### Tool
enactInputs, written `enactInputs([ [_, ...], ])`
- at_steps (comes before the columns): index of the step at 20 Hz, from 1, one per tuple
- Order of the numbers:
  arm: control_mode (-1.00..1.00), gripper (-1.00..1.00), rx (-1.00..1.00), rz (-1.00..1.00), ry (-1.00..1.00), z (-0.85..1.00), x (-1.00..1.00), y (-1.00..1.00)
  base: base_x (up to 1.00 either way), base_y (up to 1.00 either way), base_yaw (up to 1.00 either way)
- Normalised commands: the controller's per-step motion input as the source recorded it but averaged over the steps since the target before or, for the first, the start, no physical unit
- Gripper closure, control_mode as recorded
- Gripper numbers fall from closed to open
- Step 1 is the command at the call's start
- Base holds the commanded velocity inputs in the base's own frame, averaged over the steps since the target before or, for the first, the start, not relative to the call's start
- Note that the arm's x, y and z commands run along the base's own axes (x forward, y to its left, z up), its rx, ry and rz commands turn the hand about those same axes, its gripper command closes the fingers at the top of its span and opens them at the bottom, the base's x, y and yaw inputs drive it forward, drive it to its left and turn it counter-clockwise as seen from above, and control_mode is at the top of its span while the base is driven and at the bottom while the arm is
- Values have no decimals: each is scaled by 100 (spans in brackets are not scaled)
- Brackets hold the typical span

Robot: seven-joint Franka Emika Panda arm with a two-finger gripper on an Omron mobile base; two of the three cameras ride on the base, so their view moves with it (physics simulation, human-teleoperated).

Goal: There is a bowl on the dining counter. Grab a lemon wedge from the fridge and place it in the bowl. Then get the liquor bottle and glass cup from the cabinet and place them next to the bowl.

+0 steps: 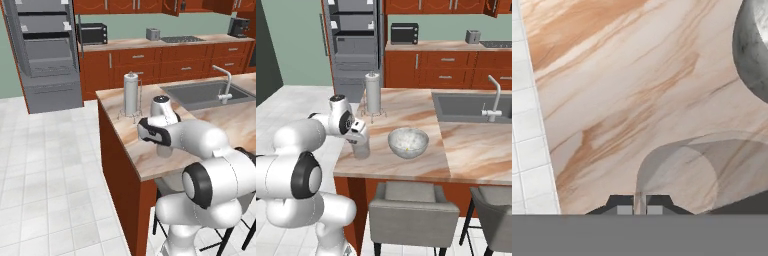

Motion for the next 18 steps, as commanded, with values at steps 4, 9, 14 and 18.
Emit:
enactInputs([
  [4,-100,100,0,-10,-7,-17,28,-14,0,0,0],
  [9,-100,100,0,-8,-3,-14,31,-14,0,0,0],
  [14,-100,100,0,-7,0,-8,30,-10,0,0,0],
  [18,-100,100,0,-6,0,-4,35,-5,0,0,0],
])
